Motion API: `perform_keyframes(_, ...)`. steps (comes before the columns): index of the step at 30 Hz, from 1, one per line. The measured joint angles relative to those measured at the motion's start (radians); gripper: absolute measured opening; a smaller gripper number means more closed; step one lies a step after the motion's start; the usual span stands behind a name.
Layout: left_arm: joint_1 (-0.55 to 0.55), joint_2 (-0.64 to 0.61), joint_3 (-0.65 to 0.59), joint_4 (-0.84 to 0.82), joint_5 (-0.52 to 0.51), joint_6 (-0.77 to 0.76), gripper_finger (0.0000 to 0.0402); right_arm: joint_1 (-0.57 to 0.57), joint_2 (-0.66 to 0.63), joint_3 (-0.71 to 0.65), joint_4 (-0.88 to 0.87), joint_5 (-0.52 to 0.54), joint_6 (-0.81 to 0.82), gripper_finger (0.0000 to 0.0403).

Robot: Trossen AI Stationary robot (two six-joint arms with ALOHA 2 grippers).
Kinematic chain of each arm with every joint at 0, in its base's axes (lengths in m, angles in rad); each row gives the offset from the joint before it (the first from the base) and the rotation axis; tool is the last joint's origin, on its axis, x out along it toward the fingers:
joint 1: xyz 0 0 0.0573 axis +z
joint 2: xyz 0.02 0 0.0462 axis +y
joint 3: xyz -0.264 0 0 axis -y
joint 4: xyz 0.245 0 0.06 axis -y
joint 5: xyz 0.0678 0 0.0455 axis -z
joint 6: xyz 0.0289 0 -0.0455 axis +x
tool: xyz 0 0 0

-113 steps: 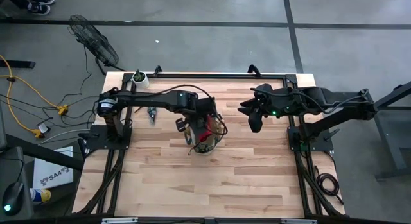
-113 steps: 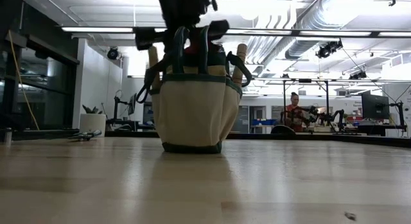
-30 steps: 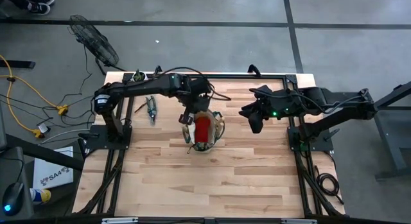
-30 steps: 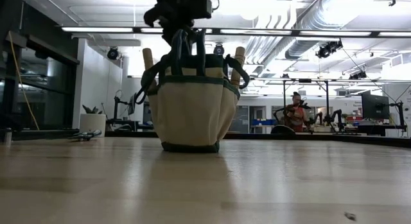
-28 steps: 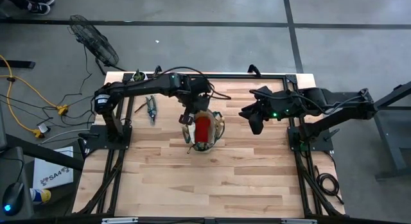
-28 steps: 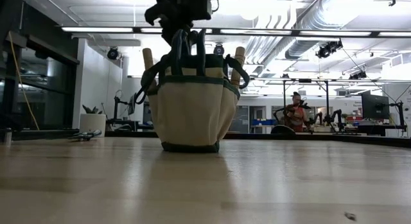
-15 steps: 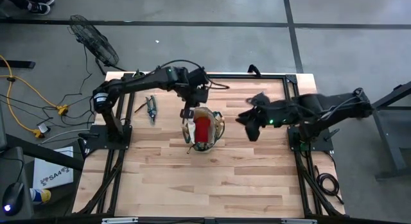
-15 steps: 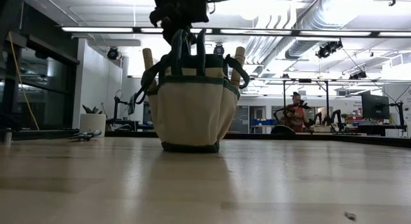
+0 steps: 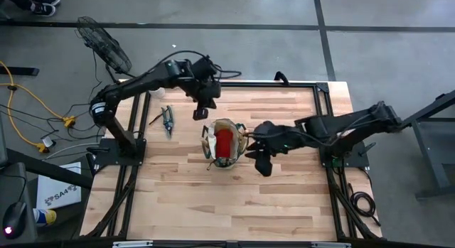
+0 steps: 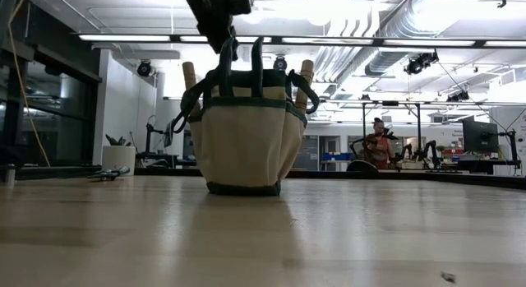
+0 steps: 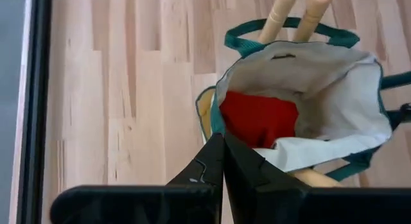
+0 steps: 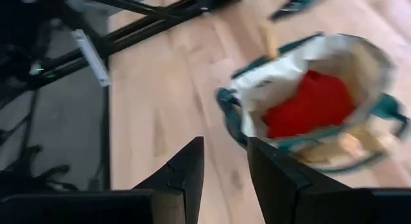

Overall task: Pick & Place Garden tools in Gardening bag
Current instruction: Adjust the gardening bag

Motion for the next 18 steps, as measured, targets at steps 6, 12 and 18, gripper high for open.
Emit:
perform_keyframes(6,0.039,-0.018,-0.001,-0.042,0.010,-0.049,0.0000,-0.056,0.096,0.000,0.069,-0.088,-0.140,0.0111)
perform_keyframes(12,0.047,-0.021,-0.001,-0.098,0.028,-0.098,0.0000,-0.059,0.184,-0.001,0.068,-0.156,-0.341,0.0111)
perform_keyframes(18,0.044,-0.044,-0.001,-0.106,0.015,-0.157,0.0000,-0.058,0.247,-0.001,0.076,-0.137,-0.497,0.0111)
